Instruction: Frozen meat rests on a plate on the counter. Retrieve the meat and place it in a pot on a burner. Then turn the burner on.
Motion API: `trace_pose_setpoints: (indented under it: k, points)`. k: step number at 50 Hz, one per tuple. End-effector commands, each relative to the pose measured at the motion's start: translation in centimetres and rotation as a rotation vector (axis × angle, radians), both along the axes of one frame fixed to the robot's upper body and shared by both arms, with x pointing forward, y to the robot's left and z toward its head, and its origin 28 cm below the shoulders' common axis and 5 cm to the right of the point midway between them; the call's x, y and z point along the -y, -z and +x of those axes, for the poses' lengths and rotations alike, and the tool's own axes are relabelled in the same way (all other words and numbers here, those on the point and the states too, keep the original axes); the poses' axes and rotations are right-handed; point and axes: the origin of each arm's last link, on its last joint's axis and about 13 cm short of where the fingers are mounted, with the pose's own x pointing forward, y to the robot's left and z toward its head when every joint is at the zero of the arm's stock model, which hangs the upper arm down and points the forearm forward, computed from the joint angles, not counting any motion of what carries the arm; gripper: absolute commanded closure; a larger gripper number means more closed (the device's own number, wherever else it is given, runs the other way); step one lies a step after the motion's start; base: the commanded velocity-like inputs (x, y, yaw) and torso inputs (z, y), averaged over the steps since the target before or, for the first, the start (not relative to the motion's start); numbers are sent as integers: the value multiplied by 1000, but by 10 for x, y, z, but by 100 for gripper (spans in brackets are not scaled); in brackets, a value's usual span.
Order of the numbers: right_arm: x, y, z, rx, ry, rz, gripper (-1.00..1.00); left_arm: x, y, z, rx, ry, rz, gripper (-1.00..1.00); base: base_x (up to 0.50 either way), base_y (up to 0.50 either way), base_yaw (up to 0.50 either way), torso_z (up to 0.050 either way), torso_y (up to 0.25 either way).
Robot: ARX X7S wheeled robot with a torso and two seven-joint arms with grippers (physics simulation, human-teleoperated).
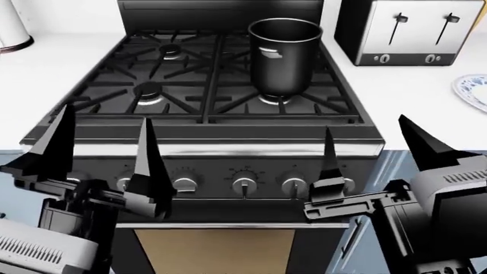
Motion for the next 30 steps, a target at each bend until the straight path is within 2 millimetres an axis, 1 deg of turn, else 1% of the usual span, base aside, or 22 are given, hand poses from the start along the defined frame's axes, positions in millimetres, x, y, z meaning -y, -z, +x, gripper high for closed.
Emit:
trace_pose_setpoints:
  k: [1, 3, 6, 12, 17, 20, 30]
  points:
    - [6, 24, -8, -8, 19, 91, -100, 3, 16, 0, -7, 7, 34, -100, 0, 0, 0, -50, 0]
    - [7, 23, -9, 12, 11, 91, -100, 4, 19, 1, -10, 0, 37, -100, 0, 0, 0, -50, 1]
    - [7, 27, -9, 7, 3, 84, -100, 5, 19, 2, -2, -18, 36, -100, 0, 0, 0, -50, 1]
    - [11, 29, -12, 14, 11, 71, -100, 6, 18, 5, 33, -57, 38, -100, 0, 0, 0, -50, 1]
    - [13, 38, -10, -33, -6, 72, -100, 8, 17, 3, 29, -75, 22, -100, 0, 0, 0, -50, 0]
    - [13, 41, -9, -45, -16, 91, -100, 8, 15, 0, 82, -76, 29, -100, 0, 0, 0, -50, 0]
    - [13, 45, -7, -75, 4, 56, -100, 7, 12, -1, 20, -34, -29, -100, 0, 0, 0, -50, 1]
